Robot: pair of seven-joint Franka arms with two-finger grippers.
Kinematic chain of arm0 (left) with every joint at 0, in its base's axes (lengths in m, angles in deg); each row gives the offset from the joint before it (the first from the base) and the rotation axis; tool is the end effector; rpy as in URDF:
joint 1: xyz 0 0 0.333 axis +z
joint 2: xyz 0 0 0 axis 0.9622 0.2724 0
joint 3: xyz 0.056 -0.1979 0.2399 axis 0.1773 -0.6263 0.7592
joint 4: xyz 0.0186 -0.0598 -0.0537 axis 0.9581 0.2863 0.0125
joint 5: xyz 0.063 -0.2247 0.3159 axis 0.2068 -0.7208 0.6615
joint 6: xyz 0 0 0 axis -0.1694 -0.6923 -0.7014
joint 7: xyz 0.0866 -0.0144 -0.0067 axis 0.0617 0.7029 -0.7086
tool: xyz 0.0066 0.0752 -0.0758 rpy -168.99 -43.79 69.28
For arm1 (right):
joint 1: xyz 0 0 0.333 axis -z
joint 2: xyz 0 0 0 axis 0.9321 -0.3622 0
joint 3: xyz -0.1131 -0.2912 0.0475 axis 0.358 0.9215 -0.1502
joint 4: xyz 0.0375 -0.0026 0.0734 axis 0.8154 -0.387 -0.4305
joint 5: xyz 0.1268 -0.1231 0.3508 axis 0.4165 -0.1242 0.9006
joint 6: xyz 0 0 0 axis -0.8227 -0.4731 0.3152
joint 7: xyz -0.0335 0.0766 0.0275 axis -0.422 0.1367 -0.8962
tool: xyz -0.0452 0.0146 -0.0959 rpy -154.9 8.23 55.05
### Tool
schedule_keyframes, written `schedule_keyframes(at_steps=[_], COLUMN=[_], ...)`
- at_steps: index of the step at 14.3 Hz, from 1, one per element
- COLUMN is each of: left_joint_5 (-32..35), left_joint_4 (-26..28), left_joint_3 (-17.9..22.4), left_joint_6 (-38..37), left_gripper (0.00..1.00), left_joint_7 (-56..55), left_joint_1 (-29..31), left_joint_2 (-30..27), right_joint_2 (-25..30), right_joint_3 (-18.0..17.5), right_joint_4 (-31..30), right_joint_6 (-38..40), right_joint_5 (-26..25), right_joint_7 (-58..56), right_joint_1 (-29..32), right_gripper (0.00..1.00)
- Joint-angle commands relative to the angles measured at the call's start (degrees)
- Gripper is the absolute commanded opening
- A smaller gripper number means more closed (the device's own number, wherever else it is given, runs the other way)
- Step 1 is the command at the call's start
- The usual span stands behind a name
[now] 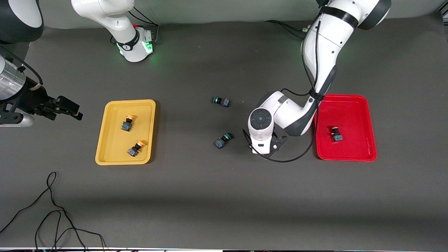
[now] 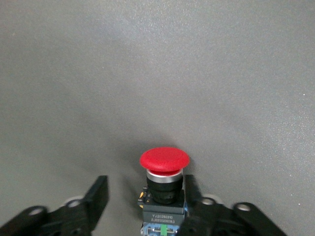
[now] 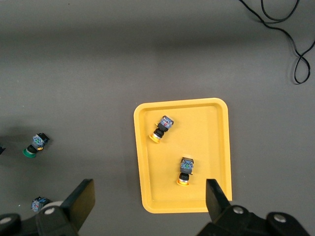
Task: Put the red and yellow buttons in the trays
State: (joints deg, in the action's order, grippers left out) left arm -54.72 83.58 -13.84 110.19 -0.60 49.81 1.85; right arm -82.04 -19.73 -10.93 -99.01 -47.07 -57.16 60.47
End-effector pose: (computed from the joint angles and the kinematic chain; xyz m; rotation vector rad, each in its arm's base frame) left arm 0.5595 -0.3905 0.1942 -2.8177 -1.0953 0.0444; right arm 0.5712 0.0292 0.5907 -3.0581 0.1274 -0.0982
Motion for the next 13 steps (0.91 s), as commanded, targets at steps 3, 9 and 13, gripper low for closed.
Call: schedule_keyframes(at_steps=[3,9,13], left_joint_5=[-0.86,-9.71,-13.96], left_joint_4=[-0.51,-2.97,7.61], left_joint_3=[0.52,-2.11,-1.94], left_joint_6=[-0.03,-13.52,-21.48], left_gripper=[0.00,0.00,0.00], left_joint_7=[0.12,14.20,46.88], left_joint_1=[-0.48,4.33,18.02], left_joint_2=[-0.18,-9.91,-22.38], right_joint_2=[-0.47,-0.73,-1.17], right_joint_3=[-0.10,-0.28,-0.45], right_joint_4=[-0.20,-0.82,-0.73], right_joint_6=[0.86,0.51,0.16], right_joint_5=[-0.94,-1.11,-3.75], right_joint_7=[-1.21,-1.12,-1.03], right_joint_1=[-0.23,-1.11,-1.55], right_gripper=[1.00,1.00,1.00])
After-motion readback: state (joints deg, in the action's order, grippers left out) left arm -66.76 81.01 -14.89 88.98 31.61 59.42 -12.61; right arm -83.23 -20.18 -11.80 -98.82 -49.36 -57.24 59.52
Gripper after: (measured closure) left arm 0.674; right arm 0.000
